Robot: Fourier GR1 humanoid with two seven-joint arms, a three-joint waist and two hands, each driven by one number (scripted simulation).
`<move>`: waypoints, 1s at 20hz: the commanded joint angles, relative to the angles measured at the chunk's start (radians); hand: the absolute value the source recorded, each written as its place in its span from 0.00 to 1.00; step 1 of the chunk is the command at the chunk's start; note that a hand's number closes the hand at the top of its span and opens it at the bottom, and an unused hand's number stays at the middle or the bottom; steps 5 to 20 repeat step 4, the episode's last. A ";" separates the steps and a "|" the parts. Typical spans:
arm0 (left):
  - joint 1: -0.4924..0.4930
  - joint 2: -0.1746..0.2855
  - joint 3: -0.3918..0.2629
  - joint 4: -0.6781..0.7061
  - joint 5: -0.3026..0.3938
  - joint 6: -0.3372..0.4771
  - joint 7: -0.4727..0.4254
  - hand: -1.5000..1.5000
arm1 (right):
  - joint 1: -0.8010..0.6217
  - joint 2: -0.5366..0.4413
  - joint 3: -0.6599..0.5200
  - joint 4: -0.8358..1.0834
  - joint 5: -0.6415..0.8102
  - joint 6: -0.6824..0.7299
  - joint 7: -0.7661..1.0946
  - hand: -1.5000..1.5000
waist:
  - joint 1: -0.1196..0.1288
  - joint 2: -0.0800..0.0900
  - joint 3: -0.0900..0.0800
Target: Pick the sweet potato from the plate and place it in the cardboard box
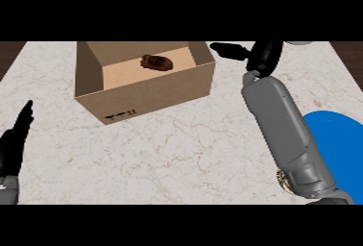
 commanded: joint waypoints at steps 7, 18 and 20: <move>0.006 -0.018 0.002 -0.004 -0.018 0.021 0.007 0.50 | 0.307 -0.091 0.108 -0.407 0.014 0.215 0.132 0.00 | -0.004 0.004 0.000; 0.006 -0.018 0.002 -0.004 -0.018 0.021 0.007 0.50 | 0.307 -0.091 0.108 -0.407 0.014 0.215 0.132 0.00 | -0.004 0.004 0.000; 0.006 -0.018 0.002 -0.004 -0.018 0.021 0.007 0.50 | 0.307 -0.091 0.108 -0.407 0.014 0.215 0.132 0.00 | -0.004 0.004 0.000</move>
